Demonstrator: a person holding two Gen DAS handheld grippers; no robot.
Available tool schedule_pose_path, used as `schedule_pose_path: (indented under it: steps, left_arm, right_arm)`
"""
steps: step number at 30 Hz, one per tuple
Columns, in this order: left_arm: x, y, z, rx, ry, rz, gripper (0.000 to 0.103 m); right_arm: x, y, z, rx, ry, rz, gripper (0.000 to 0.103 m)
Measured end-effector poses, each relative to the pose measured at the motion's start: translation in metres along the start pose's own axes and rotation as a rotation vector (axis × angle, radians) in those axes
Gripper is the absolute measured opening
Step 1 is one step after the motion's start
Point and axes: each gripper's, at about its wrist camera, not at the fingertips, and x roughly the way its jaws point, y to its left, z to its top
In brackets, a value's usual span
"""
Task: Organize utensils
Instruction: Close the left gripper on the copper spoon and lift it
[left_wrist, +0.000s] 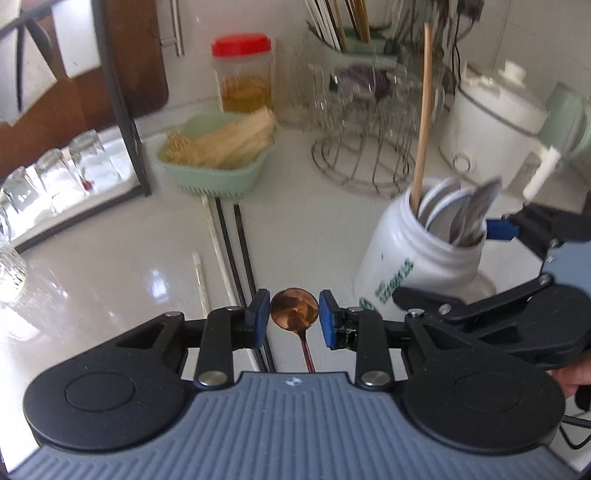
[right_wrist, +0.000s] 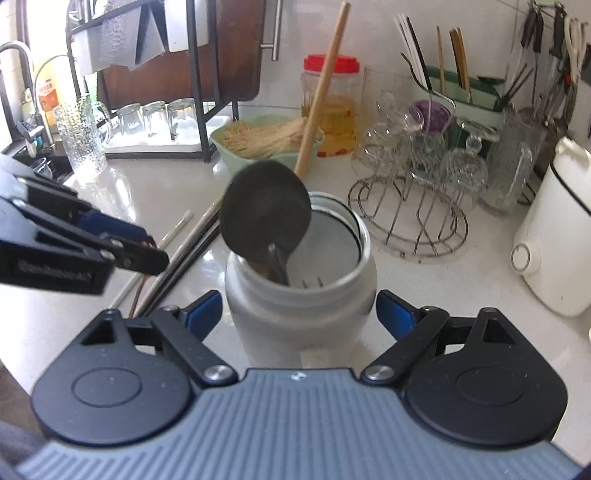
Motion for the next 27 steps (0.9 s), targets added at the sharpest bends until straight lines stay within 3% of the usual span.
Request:
schedule_pose_path:
  steps: [8,27]
  left_arm:
    - [-0.022,0.015,0.019,-0.054,-0.087,0.0,0.033]
    - [-0.045,0.013,0.038,-0.056,-0.11,-0.034,0.033]
  right_arm:
    - [0.002,0.001,0.005,-0.05,-0.058,0.007,0.091]
    - [0.001,0.007,0.002,-0.031,-0.07,-0.026,0.09]
